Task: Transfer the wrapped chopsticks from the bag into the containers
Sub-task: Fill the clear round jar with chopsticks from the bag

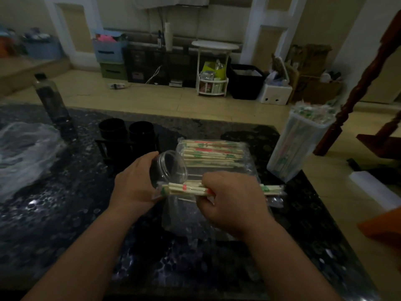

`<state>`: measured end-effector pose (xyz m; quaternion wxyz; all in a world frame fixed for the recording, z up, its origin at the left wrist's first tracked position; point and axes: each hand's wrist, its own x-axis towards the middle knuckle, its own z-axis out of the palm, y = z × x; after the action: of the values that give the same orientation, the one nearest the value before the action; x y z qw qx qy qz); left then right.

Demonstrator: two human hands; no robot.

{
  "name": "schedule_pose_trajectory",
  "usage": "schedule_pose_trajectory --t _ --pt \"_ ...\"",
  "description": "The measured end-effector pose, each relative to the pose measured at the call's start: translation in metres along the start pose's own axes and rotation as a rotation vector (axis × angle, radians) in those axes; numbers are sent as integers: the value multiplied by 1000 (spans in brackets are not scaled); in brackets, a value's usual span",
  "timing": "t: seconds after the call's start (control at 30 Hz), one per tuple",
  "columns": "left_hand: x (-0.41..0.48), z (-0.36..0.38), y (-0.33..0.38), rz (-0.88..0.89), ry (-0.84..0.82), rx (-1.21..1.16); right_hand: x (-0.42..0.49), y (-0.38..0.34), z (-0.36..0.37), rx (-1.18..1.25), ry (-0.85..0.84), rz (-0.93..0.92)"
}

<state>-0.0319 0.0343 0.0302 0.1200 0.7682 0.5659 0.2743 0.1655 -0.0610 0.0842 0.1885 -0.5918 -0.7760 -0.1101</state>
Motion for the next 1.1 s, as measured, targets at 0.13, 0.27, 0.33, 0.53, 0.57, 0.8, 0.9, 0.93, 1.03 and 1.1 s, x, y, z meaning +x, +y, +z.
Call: schedule_pose_trajectory --t 0.13,0.27,0.33,0.53,0.57,0.8,0.9,0.93,1.03,1.1 --pt "-1 2 1 28 -15 5 3 5 12 44 306 -112" --pt "-3 1 14 30 -47 -36 5 8 22 -5 439 -58" --pt "-2 4 13 22 -46 -37 4 8 25 45 498 2" --pt "4 6 4 -40 -33 30 3 11 33 463 520 250" --pt "5 6 3 -52 -27 40 4 11 33 534 556 275" --pt "4 10 3 -17 -5 3 10 5 33 1087 741 591" --pt "3 11 4 13 -1 -23 9 5 39 1155 659 684" --pt "3 12 4 31 11 -25 9 4 40 1156 644 694" --pt "2 14 3 66 45 -39 9 4 38 1154 631 710" --pt "2 14 4 80 47 -54 10 5 36 1176 627 701"
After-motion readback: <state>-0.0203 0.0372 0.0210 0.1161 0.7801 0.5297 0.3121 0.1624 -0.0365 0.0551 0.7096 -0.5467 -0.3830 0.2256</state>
